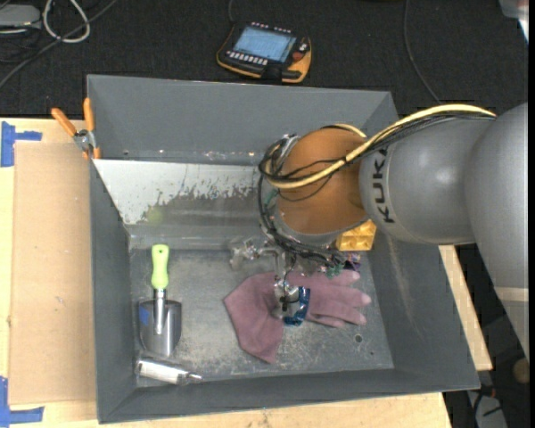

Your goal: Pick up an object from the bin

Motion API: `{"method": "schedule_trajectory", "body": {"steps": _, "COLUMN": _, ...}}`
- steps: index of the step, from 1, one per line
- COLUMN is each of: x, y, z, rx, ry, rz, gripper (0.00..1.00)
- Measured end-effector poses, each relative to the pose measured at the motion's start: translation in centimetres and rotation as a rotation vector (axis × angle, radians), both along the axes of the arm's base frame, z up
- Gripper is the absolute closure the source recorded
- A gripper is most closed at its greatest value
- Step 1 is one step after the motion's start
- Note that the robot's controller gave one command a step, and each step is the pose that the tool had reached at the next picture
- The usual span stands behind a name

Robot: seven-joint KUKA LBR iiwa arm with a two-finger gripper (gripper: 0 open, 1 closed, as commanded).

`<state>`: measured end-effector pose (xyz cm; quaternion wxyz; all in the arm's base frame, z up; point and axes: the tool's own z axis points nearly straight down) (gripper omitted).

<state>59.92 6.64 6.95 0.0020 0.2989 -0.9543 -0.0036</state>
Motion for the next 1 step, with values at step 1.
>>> {"method": "schedule_trajectory", "body": {"steps": 1, "x": 1.84, "y": 3.75, "z": 0.05, "rx": -0.001, "ry": 0.002, "rz": -0.027, "gripper": 1.0}}
